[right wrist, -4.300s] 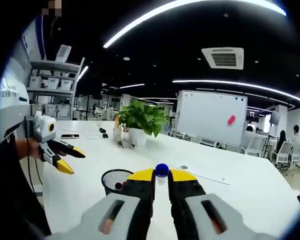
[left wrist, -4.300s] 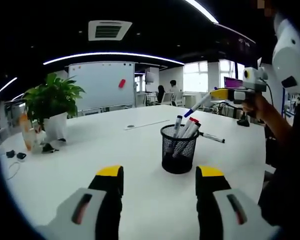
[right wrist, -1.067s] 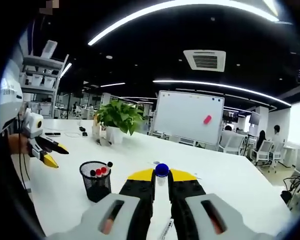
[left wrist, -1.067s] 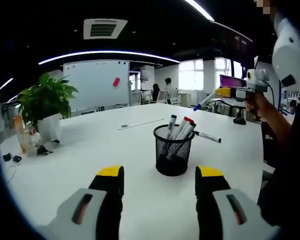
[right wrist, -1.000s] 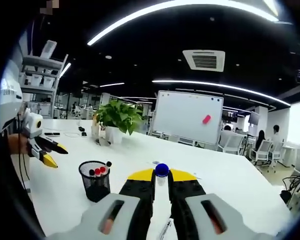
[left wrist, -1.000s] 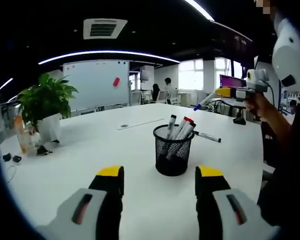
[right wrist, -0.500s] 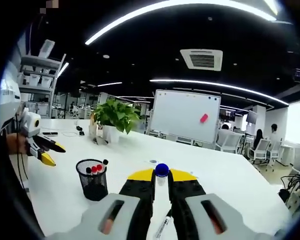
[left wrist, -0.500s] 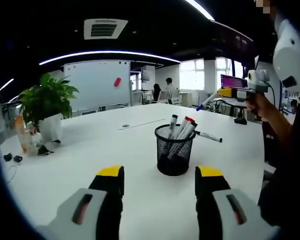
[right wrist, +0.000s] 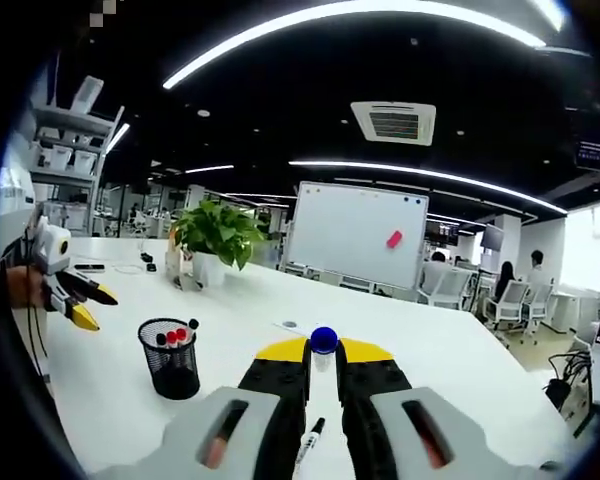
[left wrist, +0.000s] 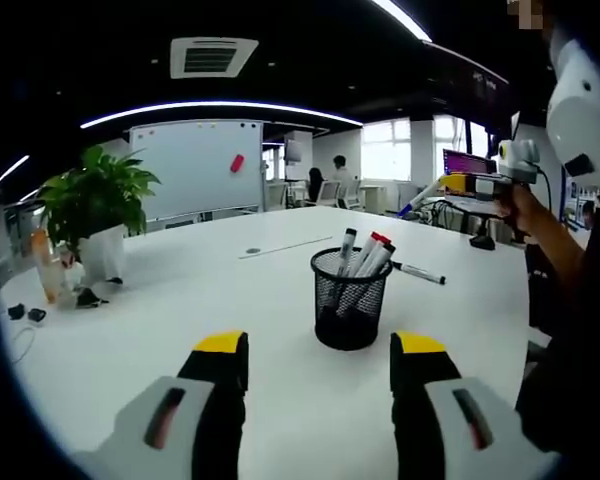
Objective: Pick up the whiteboard markers from the pen holder and place them facing the whiteboard neatly
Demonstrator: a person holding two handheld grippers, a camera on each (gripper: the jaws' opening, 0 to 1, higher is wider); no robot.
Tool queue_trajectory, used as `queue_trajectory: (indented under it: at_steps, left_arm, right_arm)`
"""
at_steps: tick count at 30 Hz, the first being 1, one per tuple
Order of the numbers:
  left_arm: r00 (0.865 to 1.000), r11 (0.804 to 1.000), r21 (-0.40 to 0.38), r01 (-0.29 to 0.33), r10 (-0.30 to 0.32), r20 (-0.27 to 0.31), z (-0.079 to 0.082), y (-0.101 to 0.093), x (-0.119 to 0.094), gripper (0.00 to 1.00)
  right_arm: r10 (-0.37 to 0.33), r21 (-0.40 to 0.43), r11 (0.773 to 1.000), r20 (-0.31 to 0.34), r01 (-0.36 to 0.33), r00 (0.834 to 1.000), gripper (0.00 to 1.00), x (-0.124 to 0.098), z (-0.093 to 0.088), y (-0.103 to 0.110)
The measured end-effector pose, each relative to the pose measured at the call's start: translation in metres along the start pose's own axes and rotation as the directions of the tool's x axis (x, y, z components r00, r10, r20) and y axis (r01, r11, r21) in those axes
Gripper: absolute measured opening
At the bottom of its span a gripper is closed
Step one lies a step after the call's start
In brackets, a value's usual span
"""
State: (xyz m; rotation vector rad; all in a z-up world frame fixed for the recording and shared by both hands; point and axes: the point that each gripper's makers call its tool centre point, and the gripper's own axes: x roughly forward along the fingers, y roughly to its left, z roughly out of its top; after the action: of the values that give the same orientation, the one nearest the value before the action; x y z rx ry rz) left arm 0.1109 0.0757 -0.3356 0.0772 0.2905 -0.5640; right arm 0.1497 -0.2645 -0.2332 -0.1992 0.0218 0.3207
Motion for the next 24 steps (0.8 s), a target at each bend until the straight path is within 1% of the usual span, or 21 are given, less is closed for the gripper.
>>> queue_trajectory:
  at_steps: [4, 15, 20, 24]
  left_arm:
    - [1.000, 1.000, 0.002, 0.004, -0.004, 0.000, 0.000, -0.001, 0.001, 0.58]
    - [1.000, 1.000, -0.001, -0.001, 0.001, -0.003, -0.001, 0.000, 0.000, 0.58]
    - [1.000, 1.000, -0.002, -0.002, 0.002, -0.007, -0.002, 0.000, 0.001, 0.58]
    - [1.000, 1.000, -0.001, 0.000, 0.000, -0.008, -0.002, 0.000, 0.001, 0.58]
  right_arm:
    - [-0.003, -0.001, 1.000, -0.002, 0.003, 1.000, 0.13, -0.002, -0.003, -0.002]
    - [-0.040, 0.004, 0.999, -0.015, 0.040, 0.999, 0.13, -0.007, -0.009, -0.016]
    - [-0.043, 0.008, 0.999, -0.014, 0.043, 0.999, 0.13, -0.008, -0.011, -0.017]
    - [-0.043, 0.014, 0.999, -0.024, 0.044, 0.999, 0.13, -0.007, -0.016, -0.019]
